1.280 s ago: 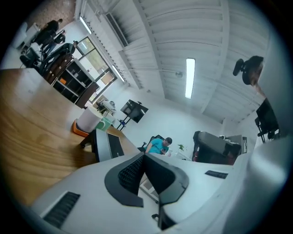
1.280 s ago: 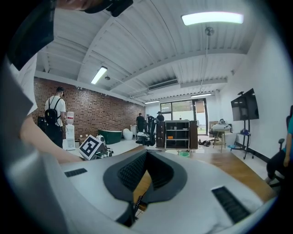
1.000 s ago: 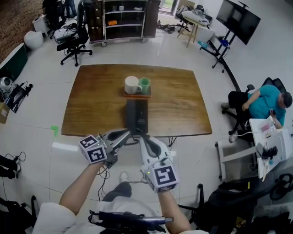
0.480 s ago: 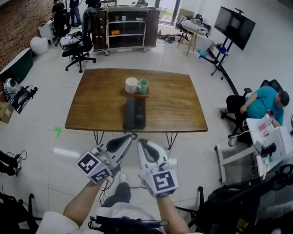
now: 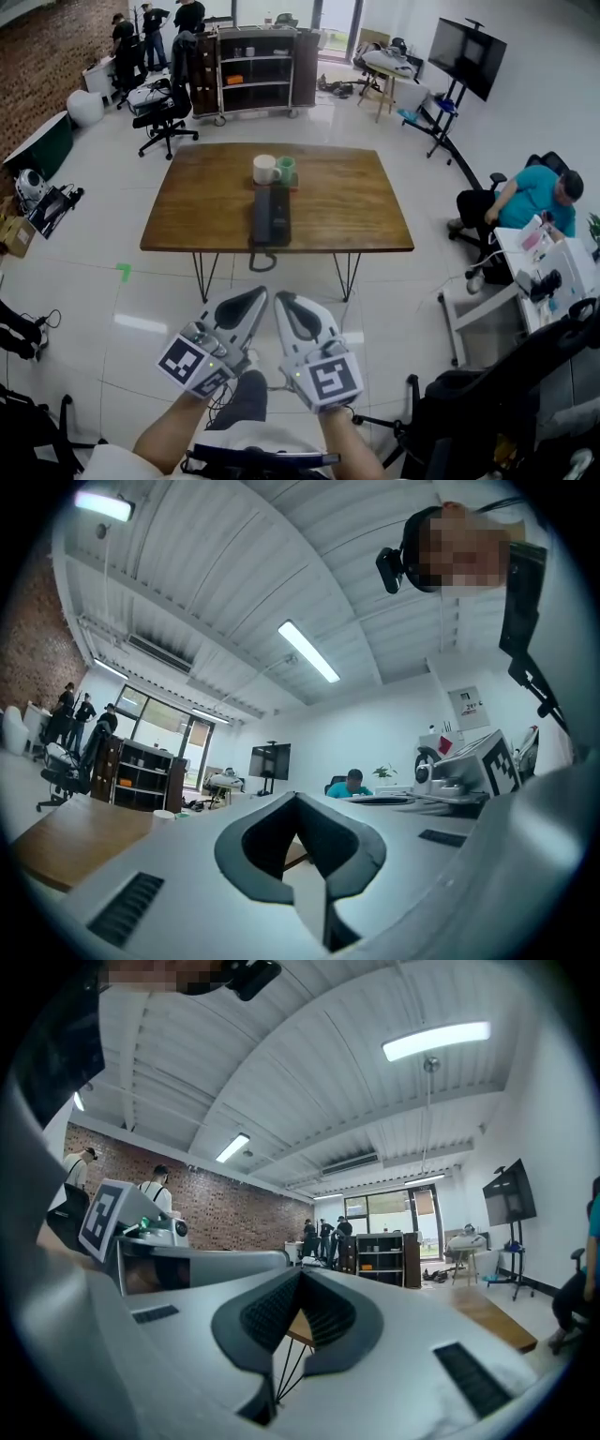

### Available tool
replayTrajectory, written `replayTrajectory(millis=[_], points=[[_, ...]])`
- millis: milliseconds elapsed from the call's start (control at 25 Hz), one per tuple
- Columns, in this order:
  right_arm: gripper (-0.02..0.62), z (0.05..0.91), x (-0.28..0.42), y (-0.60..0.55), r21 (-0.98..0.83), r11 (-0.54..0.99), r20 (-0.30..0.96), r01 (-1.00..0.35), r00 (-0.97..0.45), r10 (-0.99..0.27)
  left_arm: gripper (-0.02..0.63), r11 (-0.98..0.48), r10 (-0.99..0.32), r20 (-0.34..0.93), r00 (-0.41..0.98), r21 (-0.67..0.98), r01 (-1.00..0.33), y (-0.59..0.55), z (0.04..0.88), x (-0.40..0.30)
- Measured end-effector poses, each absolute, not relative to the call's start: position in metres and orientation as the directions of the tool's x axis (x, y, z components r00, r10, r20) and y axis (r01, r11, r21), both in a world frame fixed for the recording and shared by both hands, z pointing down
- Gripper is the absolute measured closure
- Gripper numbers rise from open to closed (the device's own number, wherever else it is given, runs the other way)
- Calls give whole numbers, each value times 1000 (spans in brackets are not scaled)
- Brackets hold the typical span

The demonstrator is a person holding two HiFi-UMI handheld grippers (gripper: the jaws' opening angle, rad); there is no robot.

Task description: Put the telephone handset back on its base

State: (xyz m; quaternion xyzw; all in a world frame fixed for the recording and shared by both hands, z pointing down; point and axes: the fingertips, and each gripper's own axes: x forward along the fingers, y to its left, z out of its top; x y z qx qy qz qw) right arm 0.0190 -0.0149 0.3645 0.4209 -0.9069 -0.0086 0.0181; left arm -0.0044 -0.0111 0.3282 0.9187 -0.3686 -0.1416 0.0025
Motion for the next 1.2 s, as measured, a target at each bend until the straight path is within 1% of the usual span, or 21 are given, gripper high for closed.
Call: replayTrajectory(millis=[480,840,960,1200], points=[[595,351,31,62,32,655,1,-755,-655,-755,604,-702,-700,-252,668,77,-707,68,318,6],[595,347,21,90,29,659,-11,-751,-660,-751,604,-687,-711,-259,654,58,-724,95,311,-5],[595,350,15,93,25,657,-8,-753,-658,-753,604,-671,-716,-282,639,27,-741,98,309,-11],[595,354,3,99,17,648,3,-761,-649,-761,604,-670,-729,-239,641,56,-741,105,320,-26]])
